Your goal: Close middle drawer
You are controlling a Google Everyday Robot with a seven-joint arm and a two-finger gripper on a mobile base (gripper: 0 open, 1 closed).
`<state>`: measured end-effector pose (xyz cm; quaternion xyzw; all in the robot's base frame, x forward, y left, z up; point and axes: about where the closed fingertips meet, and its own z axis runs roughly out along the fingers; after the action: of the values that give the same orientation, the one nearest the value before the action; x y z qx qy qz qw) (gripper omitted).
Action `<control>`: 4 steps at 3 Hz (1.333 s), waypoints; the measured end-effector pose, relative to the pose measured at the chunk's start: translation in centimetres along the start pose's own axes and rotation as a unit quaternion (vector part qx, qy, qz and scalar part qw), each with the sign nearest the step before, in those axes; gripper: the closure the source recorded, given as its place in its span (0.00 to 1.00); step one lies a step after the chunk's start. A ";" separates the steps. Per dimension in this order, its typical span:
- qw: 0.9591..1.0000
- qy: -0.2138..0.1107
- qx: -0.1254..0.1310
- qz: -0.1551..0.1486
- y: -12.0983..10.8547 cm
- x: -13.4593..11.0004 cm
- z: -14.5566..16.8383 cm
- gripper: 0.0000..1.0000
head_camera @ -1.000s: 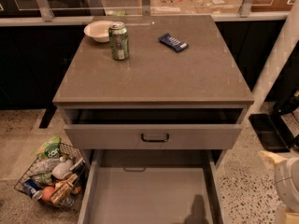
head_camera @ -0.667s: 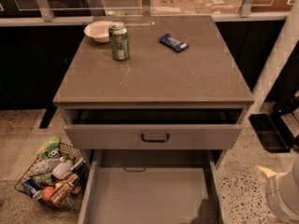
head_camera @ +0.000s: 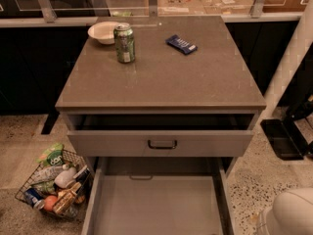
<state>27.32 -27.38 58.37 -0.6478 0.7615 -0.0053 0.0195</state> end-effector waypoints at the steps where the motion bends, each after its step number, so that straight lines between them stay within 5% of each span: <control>1: 0.999 -0.010 -0.026 -0.030 4.0 -1.9 3.7 0.67; 2: 0.998 -0.011 -0.044 -0.035 6.9 -2.6 6.1 0.91; 4: 0.998 -0.010 -0.044 -0.034 7.0 -2.4 6.0 1.00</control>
Offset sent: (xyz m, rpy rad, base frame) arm -0.0927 0.0528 -0.0935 0.0492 0.1283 0.0867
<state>20.99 -23.72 52.19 -0.6733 0.7386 0.0337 -0.0016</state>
